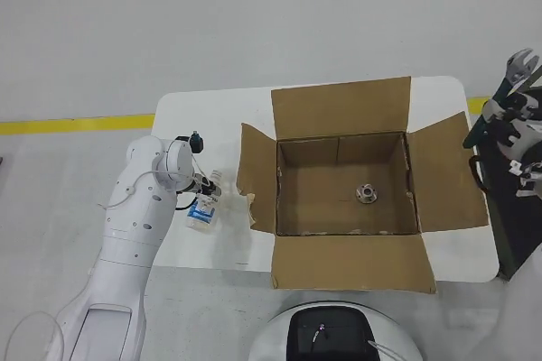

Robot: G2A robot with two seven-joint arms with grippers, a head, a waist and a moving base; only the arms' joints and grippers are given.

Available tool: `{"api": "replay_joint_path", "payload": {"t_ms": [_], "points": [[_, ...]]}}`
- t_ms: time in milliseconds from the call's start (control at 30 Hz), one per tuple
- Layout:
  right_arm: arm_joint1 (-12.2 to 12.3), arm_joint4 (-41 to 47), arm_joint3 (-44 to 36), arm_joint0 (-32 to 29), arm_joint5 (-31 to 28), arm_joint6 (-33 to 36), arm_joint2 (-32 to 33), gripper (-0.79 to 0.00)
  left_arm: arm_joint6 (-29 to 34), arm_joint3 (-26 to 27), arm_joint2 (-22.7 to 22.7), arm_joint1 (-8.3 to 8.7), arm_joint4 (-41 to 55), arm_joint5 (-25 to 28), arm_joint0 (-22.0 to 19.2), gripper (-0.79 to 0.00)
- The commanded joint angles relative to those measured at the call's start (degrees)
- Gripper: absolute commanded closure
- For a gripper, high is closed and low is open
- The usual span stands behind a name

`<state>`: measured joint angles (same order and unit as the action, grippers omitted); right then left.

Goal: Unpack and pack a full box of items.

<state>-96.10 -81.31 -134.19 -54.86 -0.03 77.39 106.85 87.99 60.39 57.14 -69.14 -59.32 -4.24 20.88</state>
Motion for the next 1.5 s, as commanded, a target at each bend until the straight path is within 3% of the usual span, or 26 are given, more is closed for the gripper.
{"api": "replay_joint_path", "payload": {"t_ms": [0, 333, 467, 600, 800, 1033, 1467], "points": [[0.61, -0.24, 0.62, 1.05, -1.33, 0.46, 3.12, 0.0, 0.0, 0.0, 0.0, 0.0, 0.0, 0.0, 0.0, -0.785], [3.67, 1.06, 2.32, 0.17, -11.76, 7.14, 15.42, 0.0, 0.0, 0.0, 0.0, 0.0, 0.0, 0.0, 0.0, -0.785], [4.71, 3.44, 2.43, -2.57, -15.98, 10.61, 18.15, 0.0, 0.0, 0.0, 0.0, 0.0, 0.0, 0.0, 0.0, -0.785], [5.55, 4.92, 3.0, -8.01, -16.53, 10.32, 18.78, 0.0, 0.0, 0.0, 0.0, 0.0, 0.0, 0.0, 0.0, -0.785], [6.12, 7.51, 5.64, -17.4, -17.05, 9.8, 16.75, 0.0, 0.0, 0.0, 0.0, 0.0, 0.0, 0.0, 0.0, -0.785], [6.17, 5.38, 8.45, -26.04, -15.55, 3.44, 11.49, 0.0, 0.0, 0.0, 0.0, 0.0, 0.0, 0.0, 0.0, -0.785], [6.76, 0.73, 12.81, -29.05, -10.8, -2.41, 1.11, 0.0, 0.0, 0.0, 0.0, 0.0, 0.0, 0.0, 0.0, -0.785]]}}
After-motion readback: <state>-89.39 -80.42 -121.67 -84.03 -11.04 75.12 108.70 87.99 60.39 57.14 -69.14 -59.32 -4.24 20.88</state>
